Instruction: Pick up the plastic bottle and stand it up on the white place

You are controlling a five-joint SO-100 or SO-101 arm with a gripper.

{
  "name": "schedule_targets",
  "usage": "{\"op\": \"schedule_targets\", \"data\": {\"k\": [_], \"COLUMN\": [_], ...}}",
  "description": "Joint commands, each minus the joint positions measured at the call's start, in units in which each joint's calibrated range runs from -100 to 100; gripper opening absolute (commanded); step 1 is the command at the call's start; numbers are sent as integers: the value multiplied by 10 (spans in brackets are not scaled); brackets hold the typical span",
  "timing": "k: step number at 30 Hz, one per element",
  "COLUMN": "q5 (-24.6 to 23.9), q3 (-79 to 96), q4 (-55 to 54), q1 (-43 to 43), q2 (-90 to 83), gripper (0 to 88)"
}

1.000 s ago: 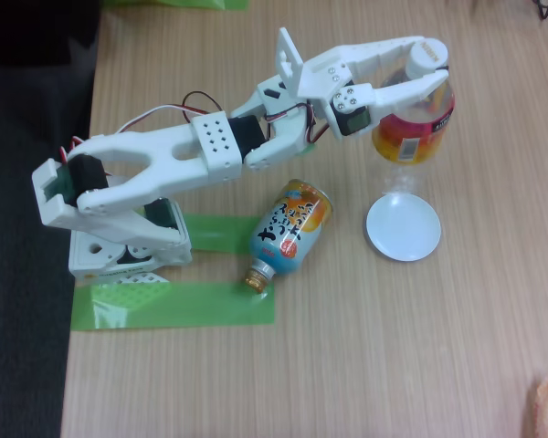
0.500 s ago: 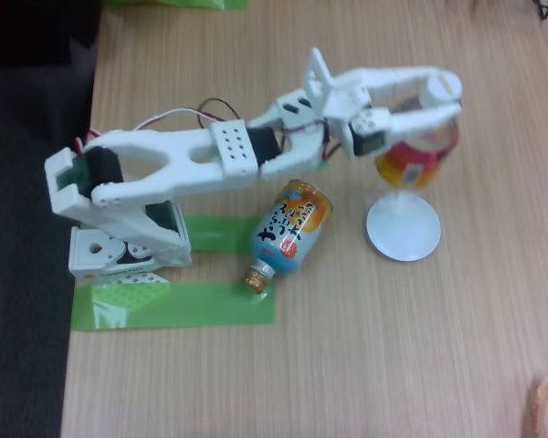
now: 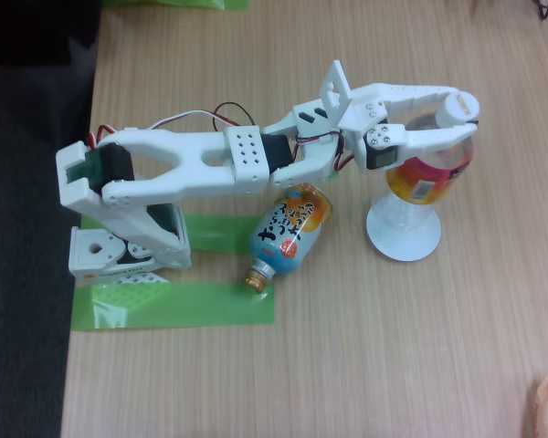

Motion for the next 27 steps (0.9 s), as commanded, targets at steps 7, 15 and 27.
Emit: {"op": "schedule_targets", "data": {"k": [7, 15, 27], "q5": [3, 3, 3], "q3": [-32, -32, -32], "q4": [-11, -11, -11], "q1": [7, 7, 1], "q2": [-3, -2, -1], "gripper": [58, 58, 58]}}
